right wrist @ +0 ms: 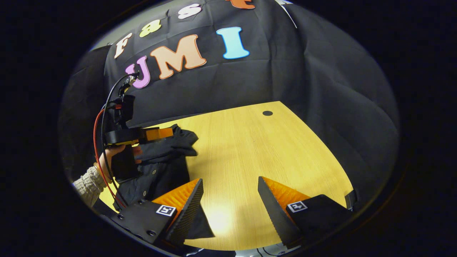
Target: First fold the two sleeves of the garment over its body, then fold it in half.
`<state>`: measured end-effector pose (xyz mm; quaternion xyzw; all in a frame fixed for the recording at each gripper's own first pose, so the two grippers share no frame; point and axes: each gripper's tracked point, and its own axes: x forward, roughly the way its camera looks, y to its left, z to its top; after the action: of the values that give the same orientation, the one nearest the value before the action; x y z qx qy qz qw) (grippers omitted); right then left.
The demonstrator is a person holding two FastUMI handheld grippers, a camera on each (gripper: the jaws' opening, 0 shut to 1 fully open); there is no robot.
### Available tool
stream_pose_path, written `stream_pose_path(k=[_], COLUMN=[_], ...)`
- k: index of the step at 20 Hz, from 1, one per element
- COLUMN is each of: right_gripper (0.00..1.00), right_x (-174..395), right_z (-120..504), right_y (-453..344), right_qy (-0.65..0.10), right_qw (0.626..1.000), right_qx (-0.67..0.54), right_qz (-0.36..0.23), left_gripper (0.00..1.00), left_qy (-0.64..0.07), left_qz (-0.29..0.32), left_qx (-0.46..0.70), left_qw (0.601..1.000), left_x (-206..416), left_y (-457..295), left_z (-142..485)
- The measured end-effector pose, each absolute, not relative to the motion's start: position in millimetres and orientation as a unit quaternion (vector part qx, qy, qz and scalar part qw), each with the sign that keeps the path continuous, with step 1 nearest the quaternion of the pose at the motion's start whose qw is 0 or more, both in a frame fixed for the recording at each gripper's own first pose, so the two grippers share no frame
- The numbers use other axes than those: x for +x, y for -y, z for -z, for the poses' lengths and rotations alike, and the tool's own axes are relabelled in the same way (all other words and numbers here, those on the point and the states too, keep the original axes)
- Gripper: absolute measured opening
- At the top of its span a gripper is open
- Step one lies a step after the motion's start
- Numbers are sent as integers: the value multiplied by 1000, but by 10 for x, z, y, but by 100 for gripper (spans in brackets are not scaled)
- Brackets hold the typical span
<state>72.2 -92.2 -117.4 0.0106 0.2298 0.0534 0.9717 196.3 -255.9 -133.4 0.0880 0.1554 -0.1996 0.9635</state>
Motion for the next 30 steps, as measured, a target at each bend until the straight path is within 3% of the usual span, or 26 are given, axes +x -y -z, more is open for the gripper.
stream_pose_path(k=[1, 13, 22, 30], right_gripper=[97, 97, 97, 97], right_x=[700, 364, 102, -153], right_z=[1193, 1376, 1686, 2150], right_y=[890, 462, 35, -155], right_qy=[-231, -231, -245, -260], right_qw=[971, 963, 957, 954], right_qx=[8, -29, -46, -65], right_qz=[-59, -138, -149, -135], left_gripper=[86, 87, 87, 87], left_qy=[-148, -94, -146, -223], left_qz=[194, 74, 10, -2], left_qx=[93, 63, 78, 70], left_qw=[965, 991, 986, 972], left_x=[1916, 1160, 384, -396], left_y=[2508, 1325, 47, -623], left_z=[1302, 1050, 1590, 2361])
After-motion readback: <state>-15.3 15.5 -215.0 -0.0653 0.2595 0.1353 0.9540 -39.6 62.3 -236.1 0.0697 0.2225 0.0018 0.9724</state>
